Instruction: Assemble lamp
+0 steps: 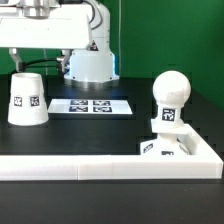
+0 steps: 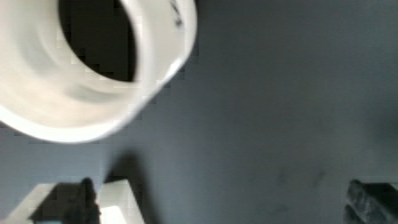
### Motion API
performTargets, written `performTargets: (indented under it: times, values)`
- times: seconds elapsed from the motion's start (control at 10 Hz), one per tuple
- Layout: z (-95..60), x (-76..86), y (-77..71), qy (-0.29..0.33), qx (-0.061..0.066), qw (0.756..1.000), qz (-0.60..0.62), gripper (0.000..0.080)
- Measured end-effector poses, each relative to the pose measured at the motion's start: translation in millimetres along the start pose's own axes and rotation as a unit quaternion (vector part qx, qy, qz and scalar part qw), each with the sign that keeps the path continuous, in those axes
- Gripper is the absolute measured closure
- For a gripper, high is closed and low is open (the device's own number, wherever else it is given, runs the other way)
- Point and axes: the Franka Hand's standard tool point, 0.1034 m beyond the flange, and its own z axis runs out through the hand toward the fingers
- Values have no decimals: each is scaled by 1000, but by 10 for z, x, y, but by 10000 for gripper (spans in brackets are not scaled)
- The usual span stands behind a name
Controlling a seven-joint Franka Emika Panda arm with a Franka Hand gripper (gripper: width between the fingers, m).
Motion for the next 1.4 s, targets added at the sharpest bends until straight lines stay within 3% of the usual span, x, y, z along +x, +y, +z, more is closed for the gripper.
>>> performTargets:
  times: [0.3,0.9,1.1,1.4]
  values:
    - [109,-356,91,1,-4,1000,-14,101]
    - [226,-319,-31,-7,-10,999,-35,101]
    - [240,-324,-37,-8,-11,999,-37,135]
    - [253,-322,-31,-9,-11,999,-37,586]
